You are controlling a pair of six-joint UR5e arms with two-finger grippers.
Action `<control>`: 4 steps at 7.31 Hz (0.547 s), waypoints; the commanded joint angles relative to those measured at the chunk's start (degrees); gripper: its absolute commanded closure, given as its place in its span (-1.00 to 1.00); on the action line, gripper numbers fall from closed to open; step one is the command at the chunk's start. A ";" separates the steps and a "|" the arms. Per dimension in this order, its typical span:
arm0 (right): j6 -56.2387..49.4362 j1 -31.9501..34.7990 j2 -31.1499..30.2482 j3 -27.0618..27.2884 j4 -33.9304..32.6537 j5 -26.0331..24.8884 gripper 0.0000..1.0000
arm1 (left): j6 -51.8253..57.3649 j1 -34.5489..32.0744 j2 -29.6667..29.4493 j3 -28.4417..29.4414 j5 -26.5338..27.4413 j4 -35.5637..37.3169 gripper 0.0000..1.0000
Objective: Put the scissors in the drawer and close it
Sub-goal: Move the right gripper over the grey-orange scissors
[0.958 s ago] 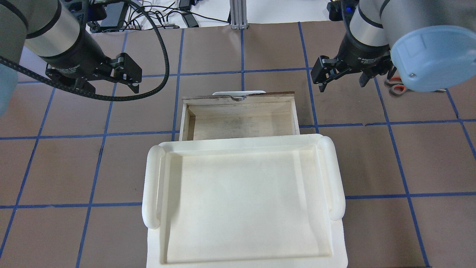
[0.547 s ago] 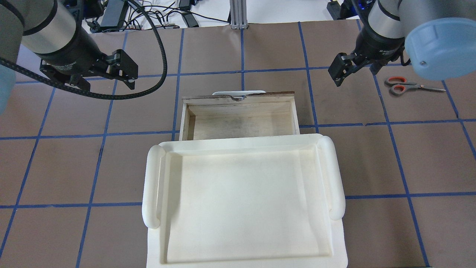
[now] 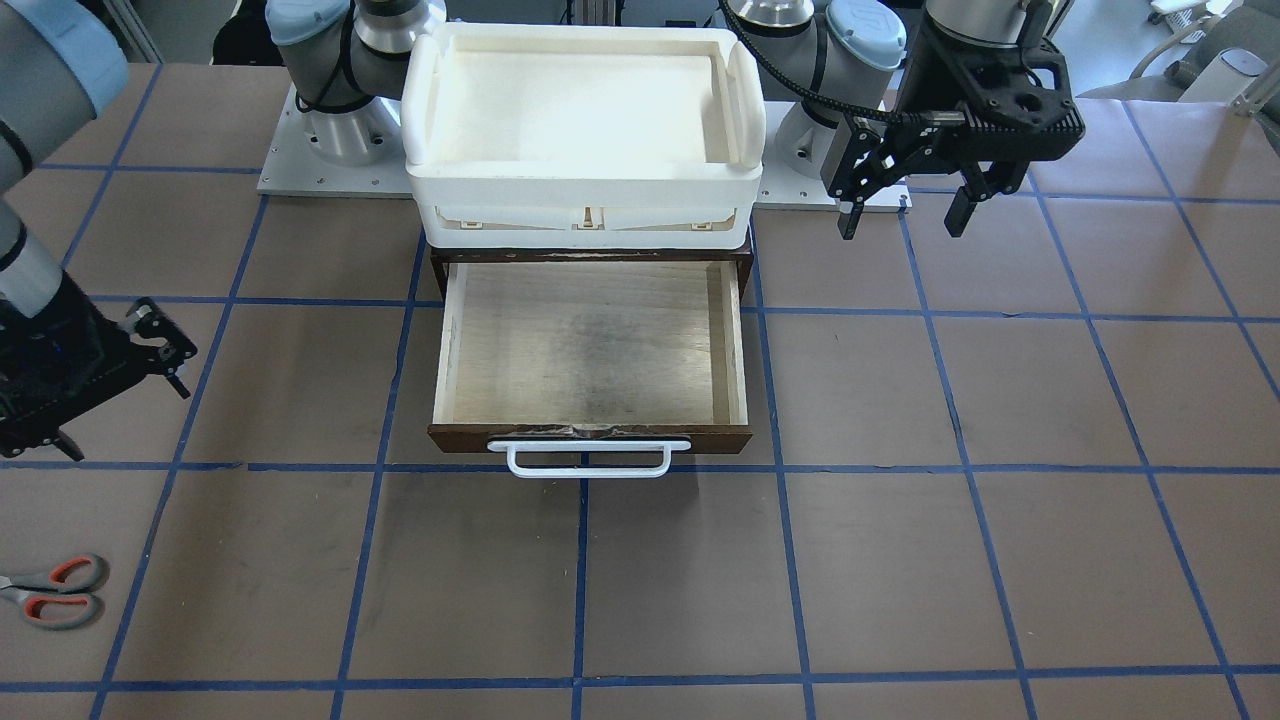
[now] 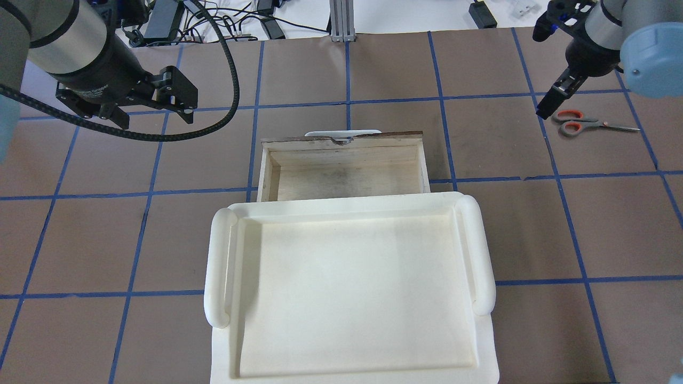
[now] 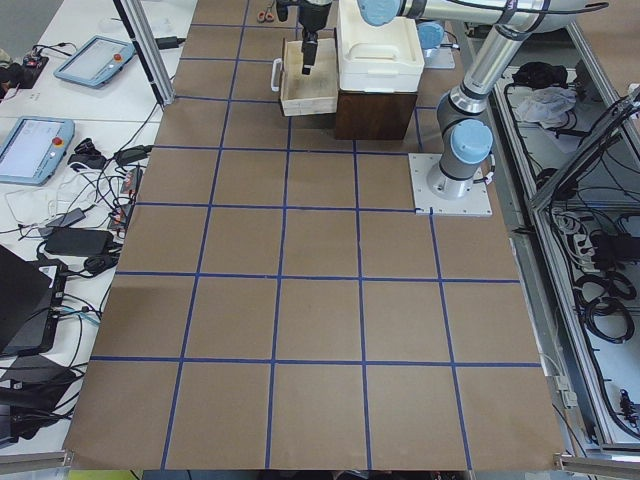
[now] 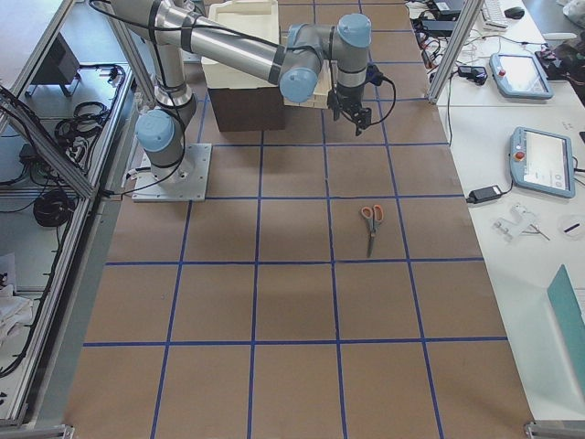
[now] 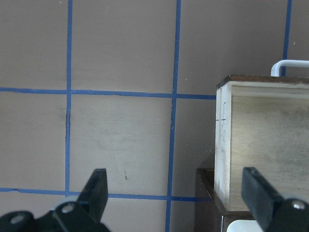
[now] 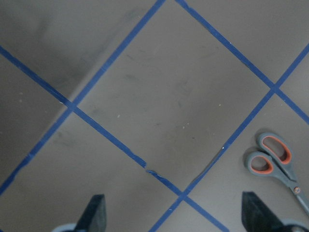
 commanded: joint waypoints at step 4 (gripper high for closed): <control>-19.22 -7.39 8.93 -0.80 -6.77 -0.13 -1.00 | 0.08 -0.08 0.43 0.20 -0.10 0.18 -1.00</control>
